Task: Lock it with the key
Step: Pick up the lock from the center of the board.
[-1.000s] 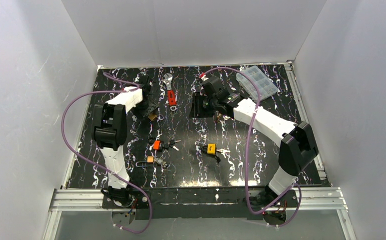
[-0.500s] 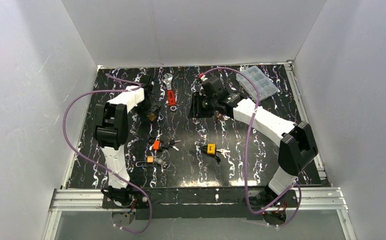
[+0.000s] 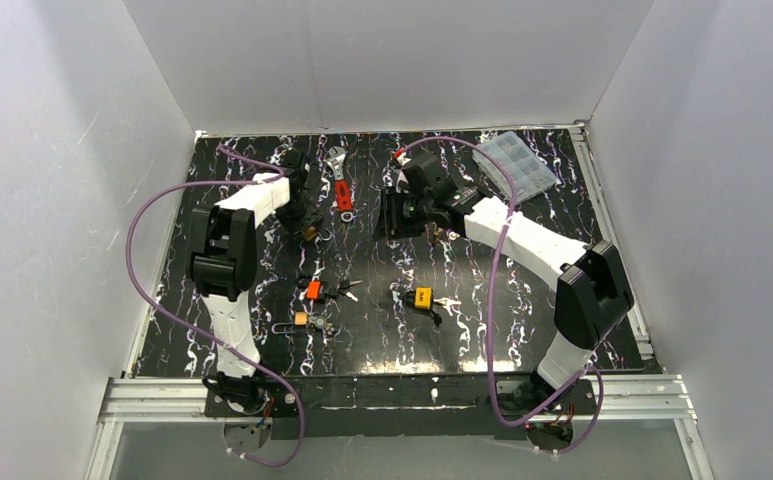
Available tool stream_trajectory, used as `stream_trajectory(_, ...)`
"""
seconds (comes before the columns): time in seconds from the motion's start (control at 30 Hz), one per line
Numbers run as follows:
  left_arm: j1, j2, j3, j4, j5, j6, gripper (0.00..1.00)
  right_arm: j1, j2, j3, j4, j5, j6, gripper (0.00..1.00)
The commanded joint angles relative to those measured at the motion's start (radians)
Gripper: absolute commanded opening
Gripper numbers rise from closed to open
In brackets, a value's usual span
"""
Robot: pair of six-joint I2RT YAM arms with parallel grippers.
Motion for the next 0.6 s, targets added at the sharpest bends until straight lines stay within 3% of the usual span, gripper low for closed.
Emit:
stream_trajectory(0.0,-0.011,-0.073,-0.067,-0.011,0.074,0.185,0.0,-0.005,-0.006,0.03,0.055,-0.045,-0.036,0.48)
stream_trajectory(0.13,-0.019,-0.184,-0.112,0.035,0.226,0.354,0.0,-0.042,-0.005,0.047,0.067,-0.104,-0.011,0.49)
stream_trajectory(0.3,-0.061,-0.349,-0.183,0.103,0.417,0.525,0.0,-0.147,-0.004,0.043,0.11,-0.3,0.069,0.52)
stream_trajectory(0.57,-0.267,-0.614,-0.233,0.086,0.495,0.797,0.0,-0.188,-0.005,0.108,-0.025,-0.474,0.047,0.59)
